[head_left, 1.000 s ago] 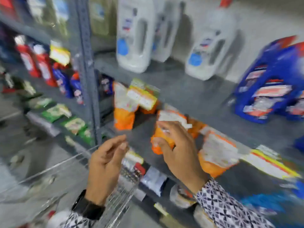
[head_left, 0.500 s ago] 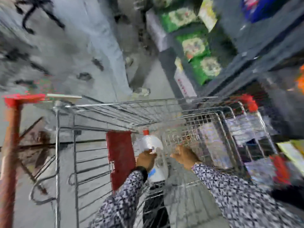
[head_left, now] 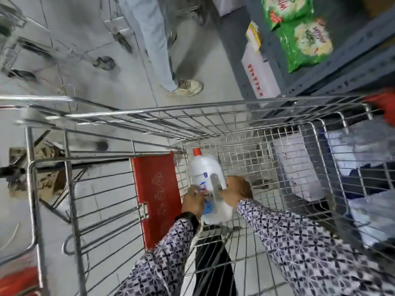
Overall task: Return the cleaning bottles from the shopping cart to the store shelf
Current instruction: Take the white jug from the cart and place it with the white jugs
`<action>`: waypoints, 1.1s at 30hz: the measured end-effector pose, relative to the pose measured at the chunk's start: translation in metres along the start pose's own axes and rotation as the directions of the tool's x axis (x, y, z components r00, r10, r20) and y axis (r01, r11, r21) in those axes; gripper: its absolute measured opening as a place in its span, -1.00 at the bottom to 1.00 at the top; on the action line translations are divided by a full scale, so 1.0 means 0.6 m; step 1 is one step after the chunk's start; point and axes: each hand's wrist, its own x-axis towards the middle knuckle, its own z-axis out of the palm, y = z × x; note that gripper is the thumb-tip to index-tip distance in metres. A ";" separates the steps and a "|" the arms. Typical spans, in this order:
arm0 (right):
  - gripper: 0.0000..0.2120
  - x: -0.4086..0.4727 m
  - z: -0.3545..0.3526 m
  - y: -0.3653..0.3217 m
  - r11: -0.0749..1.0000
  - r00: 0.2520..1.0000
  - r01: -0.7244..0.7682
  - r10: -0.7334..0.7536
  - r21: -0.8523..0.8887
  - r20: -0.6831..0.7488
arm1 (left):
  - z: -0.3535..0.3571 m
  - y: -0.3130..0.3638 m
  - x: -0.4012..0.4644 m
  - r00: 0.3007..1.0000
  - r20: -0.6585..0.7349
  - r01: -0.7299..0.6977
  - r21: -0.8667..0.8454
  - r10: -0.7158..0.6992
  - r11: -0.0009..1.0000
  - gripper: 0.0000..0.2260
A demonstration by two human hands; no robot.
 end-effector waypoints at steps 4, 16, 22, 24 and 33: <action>-0.72 -0.089 -0.080 0.020 0.994 0.999 -0.006 0.010 0.112 -0.035 | 0.007 0.029 -0.084 0.996 0.090 -0.014 -0.071 0.020 0.997 -0.77; -0.55 -0.746 -0.252 0.281 0.662 0.669 0.474 0.157 0.580 -0.727 | 0.107 0.137 -0.675 0.527 0.708 -0.373 -0.303 0.470 0.877 -0.59; -0.83 -1.098 -0.257 0.410 0.568 0.136 0.755 0.353 0.328 -0.926 | 0.193 0.108 -1.015 0.069 0.848 -0.531 -0.415 0.526 0.738 -0.63; -0.79 -1.189 -0.256 0.446 0.518 -0.015 0.827 0.406 0.216 -0.914 | 0.225 0.097 -1.108 -0.079 0.834 -0.607 -0.474 0.545 0.638 -0.66; -0.73 -1.334 -0.204 0.514 0.330 -0.189 0.944 0.541 0.000 -0.820 | 0.278 0.058 -1.297 -0.501 0.734 -0.714 -0.650 0.458 0.260 -0.61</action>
